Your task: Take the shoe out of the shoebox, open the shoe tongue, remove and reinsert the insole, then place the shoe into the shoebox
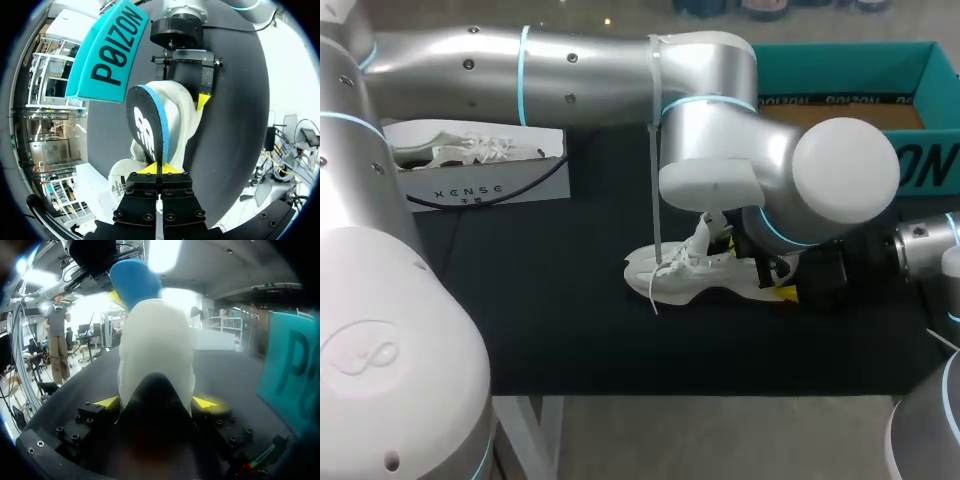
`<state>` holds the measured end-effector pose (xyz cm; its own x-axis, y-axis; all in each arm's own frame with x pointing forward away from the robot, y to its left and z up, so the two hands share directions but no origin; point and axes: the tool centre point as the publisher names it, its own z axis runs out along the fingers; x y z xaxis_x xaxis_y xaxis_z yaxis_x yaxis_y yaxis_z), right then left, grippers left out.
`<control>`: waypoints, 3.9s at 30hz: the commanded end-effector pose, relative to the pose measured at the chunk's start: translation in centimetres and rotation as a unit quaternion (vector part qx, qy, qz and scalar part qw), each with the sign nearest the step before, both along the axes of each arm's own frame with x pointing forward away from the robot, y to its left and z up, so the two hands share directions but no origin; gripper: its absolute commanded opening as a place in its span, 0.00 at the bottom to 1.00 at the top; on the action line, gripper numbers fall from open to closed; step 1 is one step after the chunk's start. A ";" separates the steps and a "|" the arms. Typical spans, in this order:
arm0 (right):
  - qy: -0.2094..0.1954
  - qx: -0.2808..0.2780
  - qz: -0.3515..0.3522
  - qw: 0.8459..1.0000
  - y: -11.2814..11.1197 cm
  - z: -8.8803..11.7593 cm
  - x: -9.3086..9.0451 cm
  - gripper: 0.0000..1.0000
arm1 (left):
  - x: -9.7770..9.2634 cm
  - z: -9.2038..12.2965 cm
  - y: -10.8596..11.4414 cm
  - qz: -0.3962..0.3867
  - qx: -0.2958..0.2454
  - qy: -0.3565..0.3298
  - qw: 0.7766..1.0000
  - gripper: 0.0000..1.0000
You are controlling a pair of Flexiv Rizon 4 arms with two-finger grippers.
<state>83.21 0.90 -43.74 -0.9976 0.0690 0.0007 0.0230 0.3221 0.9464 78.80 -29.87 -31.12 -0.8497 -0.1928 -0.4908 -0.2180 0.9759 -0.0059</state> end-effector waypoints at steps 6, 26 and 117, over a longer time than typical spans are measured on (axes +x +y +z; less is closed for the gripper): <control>0.001 -0.001 0.000 1.000 0.3 -0.8 0.0 0.00 | 0.3 -0.2 -3.0 -0.010 -0.011 0.004 1.000 0.00; 0.001 -0.001 0.000 1.000 0.3 -0.8 0.0 0.00 | 0.8 -1.3 -3.8 0.013 -0.068 0.035 0.997 0.47; 0.001 -0.001 0.000 1.000 0.3 -0.8 0.0 0.00 | 5.1 28.0 4.2 -0.148 -0.568 0.346 0.732 0.00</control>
